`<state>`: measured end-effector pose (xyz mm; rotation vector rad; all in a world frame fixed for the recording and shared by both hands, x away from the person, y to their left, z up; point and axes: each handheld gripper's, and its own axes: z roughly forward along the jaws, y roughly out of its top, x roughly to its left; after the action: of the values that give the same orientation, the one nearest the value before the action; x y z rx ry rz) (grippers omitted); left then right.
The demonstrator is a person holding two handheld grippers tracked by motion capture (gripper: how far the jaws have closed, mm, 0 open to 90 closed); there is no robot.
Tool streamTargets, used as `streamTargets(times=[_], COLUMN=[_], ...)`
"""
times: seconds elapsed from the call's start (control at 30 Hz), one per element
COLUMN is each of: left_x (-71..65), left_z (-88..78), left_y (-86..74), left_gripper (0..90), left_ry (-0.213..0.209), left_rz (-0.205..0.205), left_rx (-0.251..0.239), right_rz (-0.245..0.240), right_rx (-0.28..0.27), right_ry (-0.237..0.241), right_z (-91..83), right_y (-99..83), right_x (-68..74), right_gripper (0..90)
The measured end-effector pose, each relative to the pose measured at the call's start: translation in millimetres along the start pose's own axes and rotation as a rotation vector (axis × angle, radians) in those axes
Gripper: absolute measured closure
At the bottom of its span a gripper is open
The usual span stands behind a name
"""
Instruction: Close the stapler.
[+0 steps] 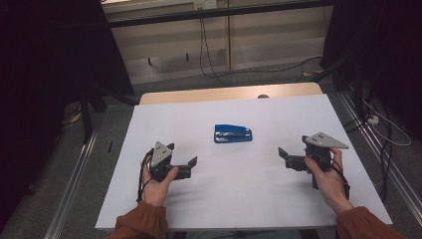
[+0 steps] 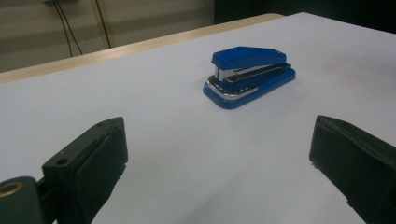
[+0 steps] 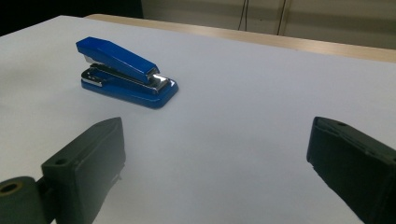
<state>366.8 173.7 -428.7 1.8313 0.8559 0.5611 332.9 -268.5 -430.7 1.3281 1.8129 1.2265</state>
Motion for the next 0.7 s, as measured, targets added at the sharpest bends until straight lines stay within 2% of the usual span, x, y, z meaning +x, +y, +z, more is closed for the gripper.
streamTargets(times=[0.23, 0.43, 0.53, 0.7], left_x=[-3.5, -6.7, -8.4, -9.6], left_z=[-13.1, -22.1, -29.0, -41.3], left_y=[-3.9, -9.3, -11.2, -13.6], left_gripper=[4.5, 4.5, 4.5, 4.5], left_ry=[0.018, 0.021, 0.034, 0.046], left_rz=[-0.006, -0.031, -0.017, -0.021], left_rx=[-0.011, -0.008, -0.007, -0.021], right_rz=[0.005, 0.002, 0.001, 0.007], right_rx=[-0.015, -0.013, -0.025, -0.031], right_ry=[-0.034, -0.062, -0.070, -0.068], right_z=[-24.6, -39.2, -46.4, -55.5], right_y=[-11.6, -23.2, -24.6, -28.8], right_x=[-2.1, 1.9, 3.0, 4.3], right_gripper=[4.3, 4.4, 4.3, 4.3])
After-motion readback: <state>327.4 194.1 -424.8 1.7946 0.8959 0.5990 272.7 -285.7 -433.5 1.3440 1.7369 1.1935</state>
